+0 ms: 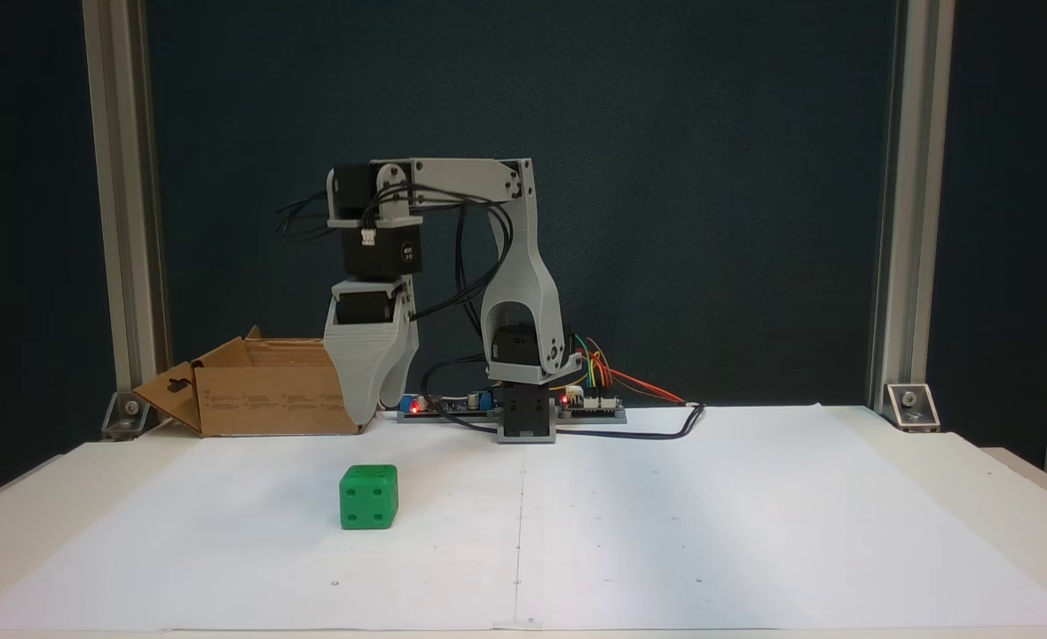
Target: Grasp a green dice and put it in the bin.
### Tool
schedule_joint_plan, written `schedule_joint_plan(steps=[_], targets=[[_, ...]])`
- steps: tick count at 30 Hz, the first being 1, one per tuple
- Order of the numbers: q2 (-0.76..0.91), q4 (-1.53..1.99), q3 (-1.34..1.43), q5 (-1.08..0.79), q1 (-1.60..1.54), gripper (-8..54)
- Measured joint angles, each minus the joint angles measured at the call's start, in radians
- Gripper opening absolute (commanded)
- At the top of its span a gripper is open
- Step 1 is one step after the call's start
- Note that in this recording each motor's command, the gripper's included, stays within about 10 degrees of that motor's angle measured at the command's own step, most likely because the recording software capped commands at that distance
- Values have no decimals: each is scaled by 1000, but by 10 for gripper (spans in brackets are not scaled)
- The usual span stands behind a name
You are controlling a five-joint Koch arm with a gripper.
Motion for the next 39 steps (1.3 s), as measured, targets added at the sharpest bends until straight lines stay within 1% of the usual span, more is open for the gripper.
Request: schedule_joint_plan(steps=[9,16,24,30,39], targets=[[-54,-63,-3,0,-2,440],[-54,-117,3,-23,0,440],[-54,-175,87,-44,8,439],[-54,-190,147,-94,9,439],[-58,-302,227,-101,8,438]])
